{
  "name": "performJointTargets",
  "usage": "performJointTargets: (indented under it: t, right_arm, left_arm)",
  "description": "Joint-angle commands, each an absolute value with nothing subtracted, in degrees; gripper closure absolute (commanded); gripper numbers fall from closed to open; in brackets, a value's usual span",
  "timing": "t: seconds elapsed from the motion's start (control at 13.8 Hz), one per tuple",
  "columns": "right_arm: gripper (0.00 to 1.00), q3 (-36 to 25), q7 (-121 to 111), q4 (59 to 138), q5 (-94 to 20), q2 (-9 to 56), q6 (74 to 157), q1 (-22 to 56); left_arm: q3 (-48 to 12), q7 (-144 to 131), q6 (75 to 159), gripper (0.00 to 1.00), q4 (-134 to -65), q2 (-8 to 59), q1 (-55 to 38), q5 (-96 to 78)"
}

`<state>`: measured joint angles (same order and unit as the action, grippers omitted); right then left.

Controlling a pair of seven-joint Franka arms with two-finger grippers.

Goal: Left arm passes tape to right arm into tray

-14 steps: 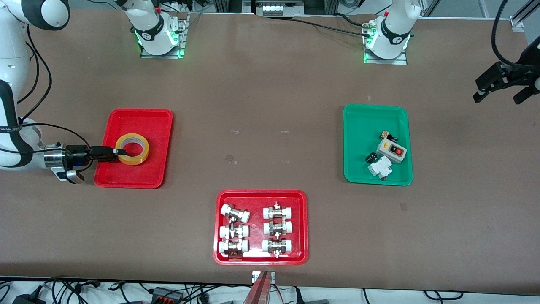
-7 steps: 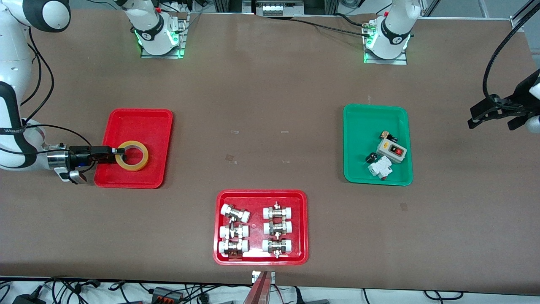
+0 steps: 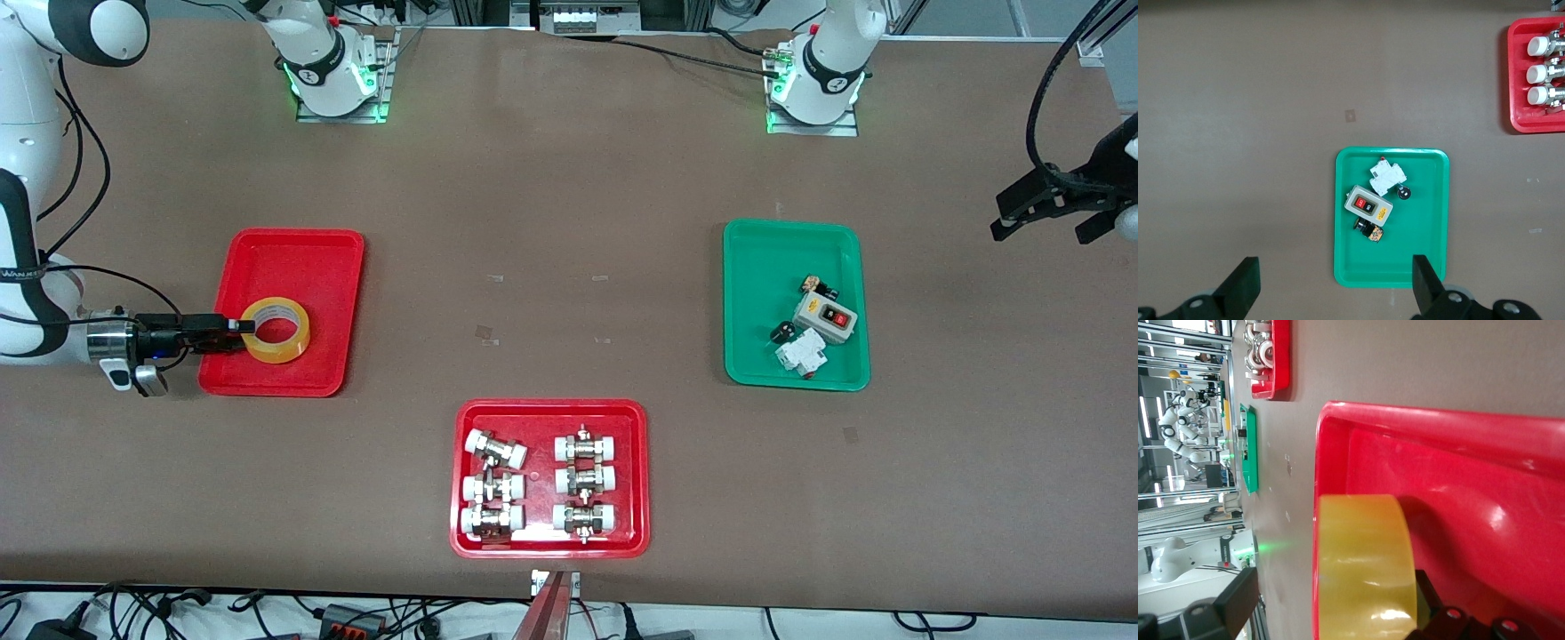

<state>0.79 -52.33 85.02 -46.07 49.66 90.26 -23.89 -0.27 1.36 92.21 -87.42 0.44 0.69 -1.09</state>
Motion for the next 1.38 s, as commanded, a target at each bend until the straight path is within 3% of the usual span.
performJointTargets:
  t: [0.0, 0.73, 1.31]
  right_arm:
    - [0.00, 1.7, -53.2, 85.3, -43.5, 47.6, 92.5, -24.1]
    - [0.00, 1.2, -52.1, 85.3, -35.3, 40.6, 97.6, -19.5]
    - [0.00, 1.6, -19.5, 80.9, -12.1, 29.5, 99.8, -9.4]
  left_arm:
    - [-1.2, 1.4, 92.2, 0.00, -88.8, -0.8, 1.5, 0.3]
    - [-1.0, 1.4, 86.3, 0.00, -84.3, -0.8, 1.5, 0.6]
    - [-0.6, 2.0, 86.3, 0.00, -83.5, 0.0, 1.5, 0.6]
